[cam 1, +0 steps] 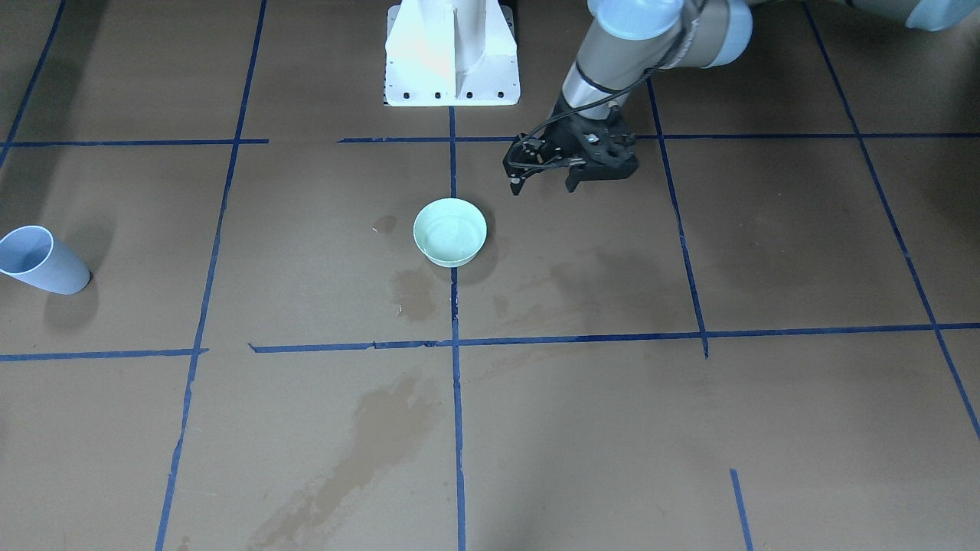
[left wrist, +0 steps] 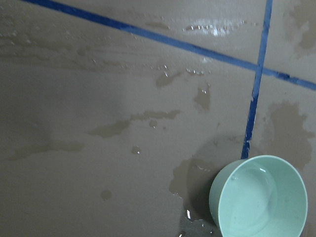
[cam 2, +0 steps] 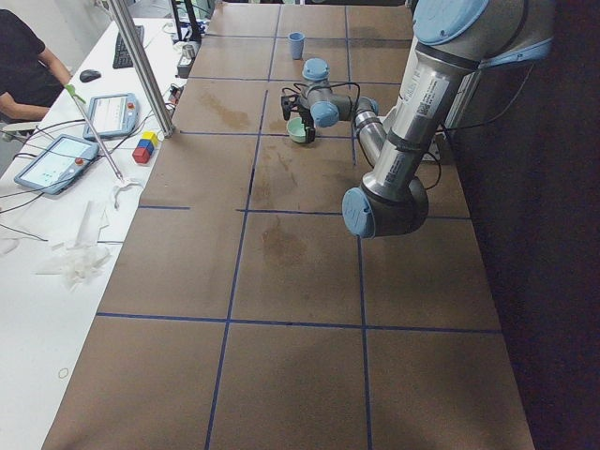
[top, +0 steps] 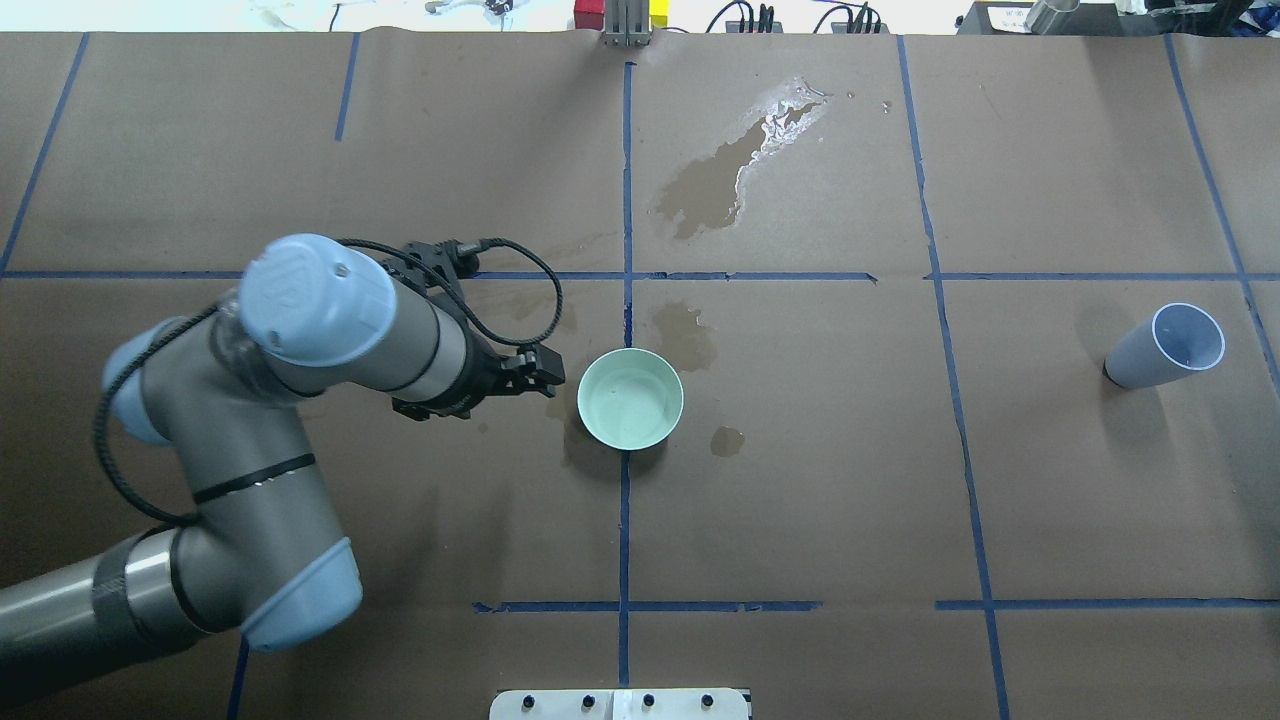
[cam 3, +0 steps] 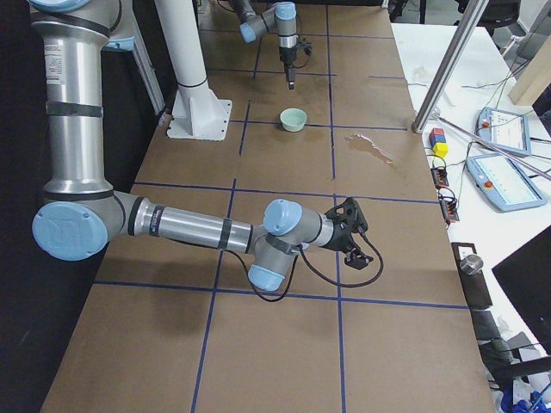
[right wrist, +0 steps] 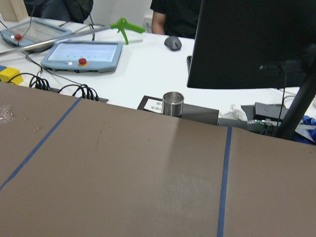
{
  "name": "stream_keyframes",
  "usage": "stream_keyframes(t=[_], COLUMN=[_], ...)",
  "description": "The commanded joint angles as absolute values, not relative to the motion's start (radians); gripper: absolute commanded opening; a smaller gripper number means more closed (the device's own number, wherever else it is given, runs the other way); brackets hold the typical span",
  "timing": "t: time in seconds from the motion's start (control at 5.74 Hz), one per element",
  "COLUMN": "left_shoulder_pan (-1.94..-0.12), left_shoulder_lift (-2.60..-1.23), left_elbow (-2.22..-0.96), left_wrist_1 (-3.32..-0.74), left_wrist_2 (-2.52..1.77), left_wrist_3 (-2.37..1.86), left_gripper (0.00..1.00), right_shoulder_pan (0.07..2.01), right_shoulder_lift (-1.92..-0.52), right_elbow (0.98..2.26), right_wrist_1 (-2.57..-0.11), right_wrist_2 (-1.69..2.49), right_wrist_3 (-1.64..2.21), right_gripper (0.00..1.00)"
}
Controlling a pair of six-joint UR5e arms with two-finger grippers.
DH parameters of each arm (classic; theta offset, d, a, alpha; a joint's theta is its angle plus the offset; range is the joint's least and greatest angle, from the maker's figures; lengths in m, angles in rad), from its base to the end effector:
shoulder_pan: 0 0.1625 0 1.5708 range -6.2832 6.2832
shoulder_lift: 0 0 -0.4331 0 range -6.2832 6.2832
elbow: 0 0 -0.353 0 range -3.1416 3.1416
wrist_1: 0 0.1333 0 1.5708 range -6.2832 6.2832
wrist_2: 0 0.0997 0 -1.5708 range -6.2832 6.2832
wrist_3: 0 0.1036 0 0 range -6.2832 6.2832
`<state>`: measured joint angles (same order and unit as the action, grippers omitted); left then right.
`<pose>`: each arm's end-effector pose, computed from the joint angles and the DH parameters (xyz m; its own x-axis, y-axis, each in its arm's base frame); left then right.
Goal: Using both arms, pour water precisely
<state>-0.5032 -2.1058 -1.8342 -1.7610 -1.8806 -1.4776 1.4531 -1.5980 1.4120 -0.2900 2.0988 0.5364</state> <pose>0.4804 -0.3806 0.2532 0.5016 -0.1749 -0.8472 0.1903 0.9777 -0.0892 0.0265 -0.4667 0.6131 0.7197 -0.2369 0.6527 -0.3653 0.6703 0.6460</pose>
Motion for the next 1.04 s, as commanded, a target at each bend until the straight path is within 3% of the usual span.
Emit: stream_keyframes(t=[0.0,0.35,0.87], left_shoulder_pan=[-0.473,-0.468,-0.443], left_shoulder_lift=[-2.198,-2.239,-2.279], left_elbow=[-1.714,-1.642,-1.586], left_wrist_1=[-1.761,-1.763,-1.766], left_wrist_2=[-1.850,-1.844,-1.845], left_wrist_3=[-1.491,-1.494,-1.542], left_gripper=[1.00,0.98,0.68], right_shoulder_pan=[1.535,1.591,1.585], right_shoulder_lift=[-1.601,-1.671,-1.759], right_elbow=[1.448,1.584,1.818], right_wrist_1=[-0.545,-0.876,-1.438], right_wrist_2=[2.283,2.399,2.436], right_wrist_3=[0.335,0.032,-0.220], right_gripper=[1.00,1.00,1.00])
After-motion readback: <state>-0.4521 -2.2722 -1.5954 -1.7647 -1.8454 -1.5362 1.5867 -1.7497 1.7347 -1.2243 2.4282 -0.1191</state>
